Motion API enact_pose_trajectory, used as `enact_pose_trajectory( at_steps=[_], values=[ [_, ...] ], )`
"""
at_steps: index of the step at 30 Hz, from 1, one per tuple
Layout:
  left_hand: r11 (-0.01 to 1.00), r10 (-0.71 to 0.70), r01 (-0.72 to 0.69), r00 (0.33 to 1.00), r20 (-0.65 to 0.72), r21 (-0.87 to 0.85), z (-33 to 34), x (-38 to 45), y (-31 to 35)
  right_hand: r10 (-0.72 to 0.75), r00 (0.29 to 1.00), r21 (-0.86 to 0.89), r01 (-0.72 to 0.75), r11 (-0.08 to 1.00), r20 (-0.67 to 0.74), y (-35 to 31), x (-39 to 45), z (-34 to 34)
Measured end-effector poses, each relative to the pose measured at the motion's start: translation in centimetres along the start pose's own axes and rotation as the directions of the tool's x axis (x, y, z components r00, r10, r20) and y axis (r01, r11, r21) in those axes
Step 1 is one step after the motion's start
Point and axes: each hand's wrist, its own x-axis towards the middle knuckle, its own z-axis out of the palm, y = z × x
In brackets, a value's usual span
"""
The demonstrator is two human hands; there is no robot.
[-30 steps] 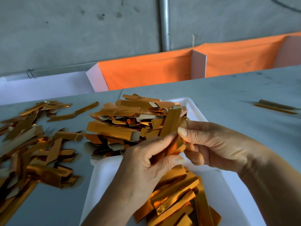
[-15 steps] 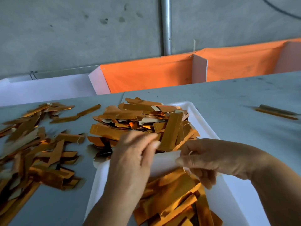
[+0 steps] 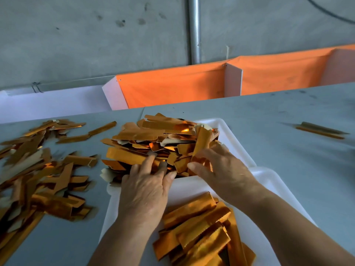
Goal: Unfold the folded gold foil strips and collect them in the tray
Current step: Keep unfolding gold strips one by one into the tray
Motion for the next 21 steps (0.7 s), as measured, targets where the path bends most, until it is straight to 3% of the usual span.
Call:
enact_pose_trajectory(
  at_steps=[5,7,12,15,18,21],
  values=[
    [1.0,0.002,-0.002,1.0,0.012,-0.011,0.1,0.1,0.2,0.049,0.989,-0.14,-0.03,0.99,0.136,-0.3,0.3,0.3],
    [0.999,0.03,-0.03,0.999,-0.02,-0.025,0.4,0.0,0.3,0.057,0.99,-0.143,-0.038,0.989,0.129,-0.2,0.5,0.3],
    [0.989,0.092,-0.1,0.993,-0.077,-0.109,0.6,-0.1,0.8,0.068,0.996,0.017,-0.067,0.998,-0.058,-0.2,0.8,0.5],
    [0.984,0.086,-0.105,0.987,-0.136,-0.144,0.4,0.0,0.8,0.092,0.959,0.08,-0.072,0.994,-0.268,-0.3,0.9,0.1],
    [0.939,0.045,-0.137,0.958,-0.284,-0.314,-0.3,-0.3,1.1,0.178,0.899,0.358,-0.026,0.934,-0.401,-0.1,0.9,-0.9],
    [0.842,-0.012,-0.201,0.921,-0.388,-0.502,-1.1,-0.6,1.3,0.254,0.948,0.788,-0.005,0.616,-0.193,-0.3,0.6,-1.6]
  ],
)
